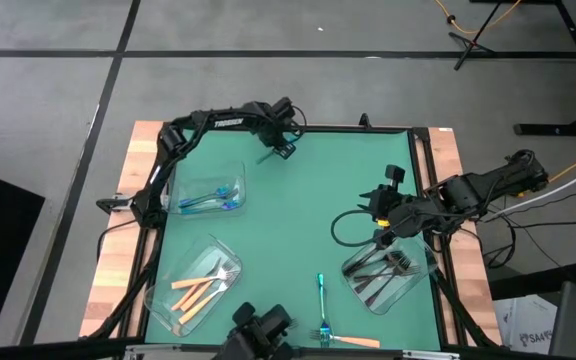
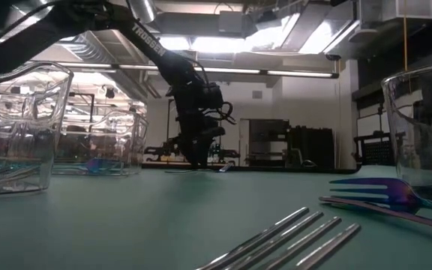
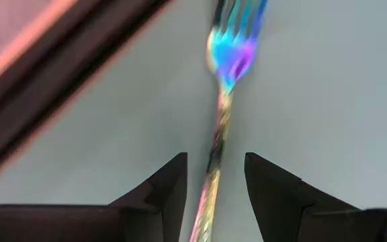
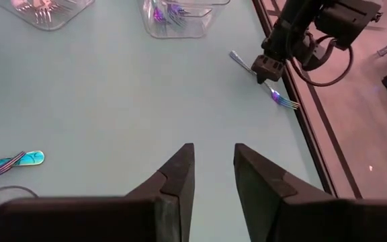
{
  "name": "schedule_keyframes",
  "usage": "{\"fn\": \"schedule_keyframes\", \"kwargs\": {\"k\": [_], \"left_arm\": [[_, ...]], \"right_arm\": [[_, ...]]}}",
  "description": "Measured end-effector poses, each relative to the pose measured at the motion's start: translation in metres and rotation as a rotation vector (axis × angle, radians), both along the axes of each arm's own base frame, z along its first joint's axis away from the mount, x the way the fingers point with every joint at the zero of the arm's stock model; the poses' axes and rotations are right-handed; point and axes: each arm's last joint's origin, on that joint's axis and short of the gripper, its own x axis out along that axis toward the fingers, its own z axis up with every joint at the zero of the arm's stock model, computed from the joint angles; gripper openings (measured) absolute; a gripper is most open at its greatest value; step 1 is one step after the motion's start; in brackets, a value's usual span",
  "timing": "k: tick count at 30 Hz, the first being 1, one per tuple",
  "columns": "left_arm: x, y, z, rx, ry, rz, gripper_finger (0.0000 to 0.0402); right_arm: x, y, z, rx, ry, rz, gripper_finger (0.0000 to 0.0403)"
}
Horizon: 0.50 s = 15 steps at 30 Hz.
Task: Sort silverware by color (type)
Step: Put the top blue fork into the top left transparent bin
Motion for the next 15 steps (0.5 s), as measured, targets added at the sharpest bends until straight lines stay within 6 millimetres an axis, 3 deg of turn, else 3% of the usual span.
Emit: {"fn": "schedule_keyframes", "kwargs": {"k": [8,15], "left_arm": [[-0.0086,0.0029,-0.0048,-0.062,0.035,0.002,0.0140],[-0.0075,0.0008,-0.0113,-0.056,0.077,-0.015,0.0113]], "right_arm": [[-0.0001,0.0000,0.0000,0.000,0.001,0.000,0.0095],[-0.0002,-0.0001,0.0000,0.000,0.001,0.000,0.0095]]}}
